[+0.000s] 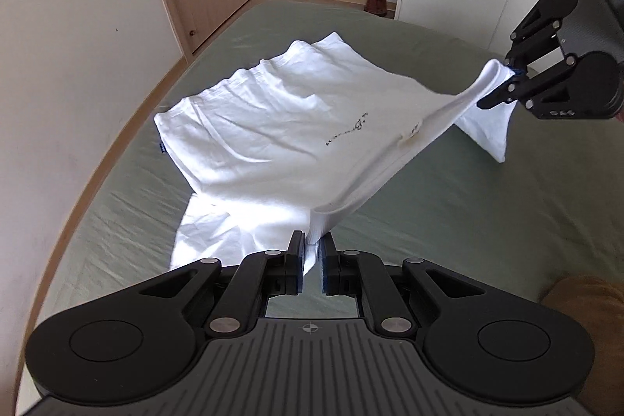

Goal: Fold clothes

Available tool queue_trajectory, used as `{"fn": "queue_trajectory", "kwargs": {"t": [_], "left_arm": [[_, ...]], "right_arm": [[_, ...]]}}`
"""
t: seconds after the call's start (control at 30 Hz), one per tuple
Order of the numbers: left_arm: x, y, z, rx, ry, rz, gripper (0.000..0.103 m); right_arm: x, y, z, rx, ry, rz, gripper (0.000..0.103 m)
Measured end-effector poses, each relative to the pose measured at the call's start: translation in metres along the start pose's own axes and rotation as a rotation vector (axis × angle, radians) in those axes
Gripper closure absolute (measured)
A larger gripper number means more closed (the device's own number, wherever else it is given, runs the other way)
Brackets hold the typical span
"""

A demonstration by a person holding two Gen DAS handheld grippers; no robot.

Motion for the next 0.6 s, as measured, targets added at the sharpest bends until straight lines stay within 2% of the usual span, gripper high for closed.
{"fn": "queue_trajectory", "kwargs": {"t": [0.13,0.6], "left_arm": [[-0.008,0.002,0.006,-0.007,-0.013,-0.013,0.096],[-0.039,0.000,0.022,-0.038,-0.047,-0.078,0.096]], "right_arm": [[0.001,-0.006,0.005,0.018,-0.006,-0.003,0.101],[-0.052,-0.016,-0.047,0.058,-0.004,-0.042,0.101]]}}
Point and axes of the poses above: each gripper's, at about its wrist camera, not at the fingertips, and y roughly against the way its jaws point, z to its right, x to its top, the point moved 6 cm from there along -y, roughly the way its jaws point, and after that the axes turned 13 degrees about x, right-handed, at the moved point
